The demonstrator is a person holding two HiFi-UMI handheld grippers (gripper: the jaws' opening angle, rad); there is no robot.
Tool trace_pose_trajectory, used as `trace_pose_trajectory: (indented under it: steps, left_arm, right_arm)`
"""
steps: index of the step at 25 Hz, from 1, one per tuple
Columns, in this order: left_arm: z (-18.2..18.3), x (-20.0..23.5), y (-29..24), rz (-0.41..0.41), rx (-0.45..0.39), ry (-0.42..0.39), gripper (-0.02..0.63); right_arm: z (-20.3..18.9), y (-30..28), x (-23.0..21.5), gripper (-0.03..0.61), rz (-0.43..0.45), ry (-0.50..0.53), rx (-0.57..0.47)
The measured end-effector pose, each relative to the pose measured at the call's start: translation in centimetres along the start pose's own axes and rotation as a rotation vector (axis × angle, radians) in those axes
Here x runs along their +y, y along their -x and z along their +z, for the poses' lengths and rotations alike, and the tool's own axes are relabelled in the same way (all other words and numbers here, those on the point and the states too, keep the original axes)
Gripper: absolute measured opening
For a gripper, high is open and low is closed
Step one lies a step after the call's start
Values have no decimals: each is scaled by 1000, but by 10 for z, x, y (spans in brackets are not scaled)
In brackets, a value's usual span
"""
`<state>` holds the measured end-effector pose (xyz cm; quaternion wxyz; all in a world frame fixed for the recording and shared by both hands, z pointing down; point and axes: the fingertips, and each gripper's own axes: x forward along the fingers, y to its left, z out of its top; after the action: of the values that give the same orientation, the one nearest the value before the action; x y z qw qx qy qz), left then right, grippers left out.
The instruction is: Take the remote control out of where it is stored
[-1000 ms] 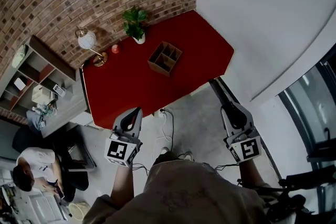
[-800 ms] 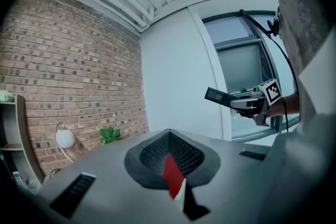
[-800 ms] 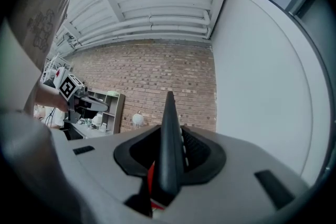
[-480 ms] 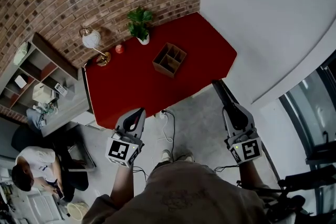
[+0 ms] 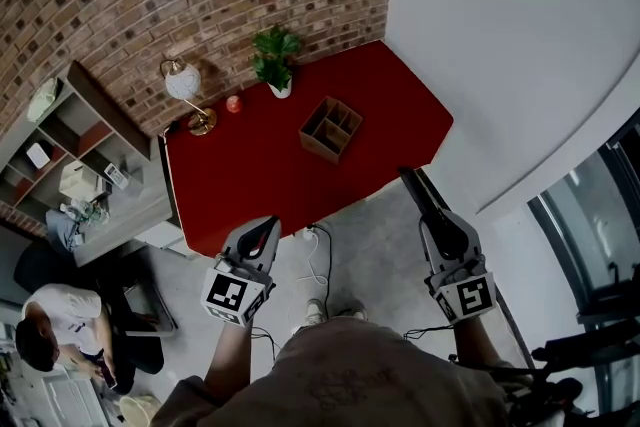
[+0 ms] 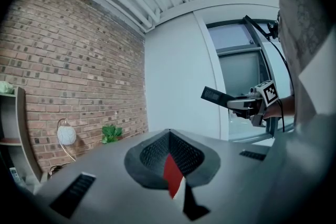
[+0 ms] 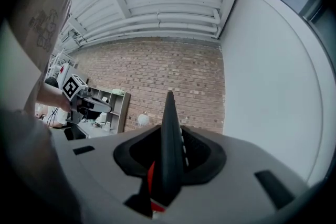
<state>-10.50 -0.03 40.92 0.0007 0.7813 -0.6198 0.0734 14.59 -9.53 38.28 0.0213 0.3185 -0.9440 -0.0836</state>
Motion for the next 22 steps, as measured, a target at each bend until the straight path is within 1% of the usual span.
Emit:
trace_pose_trajectory:
  steps: [5,13,16,17,20,22]
  left_arm:
    - [4,6,2,-18,-10,-1,-2]
    - [14,15,3,-47,-37,-15,-2]
    - [14,17,4,-52,-40,-20,-2]
    - [15,18,4,-53,-41,-22,-2]
    - [16,21,5,-54,-43,-28,-2]
    - [11,24,7,-52,-33,-22,-2]
  right_arm:
    - [5,-6,7,110,-2,15,22]
    - [14,-13,21,110,-2,61,18]
    - [11,-13,24,110,-11,80,45]
    - [14,-13,25,110,-11,78,39]
    - [28,-16,35,110,5,56,-24]
    - [26,-15,34,110,-4,66,-8]
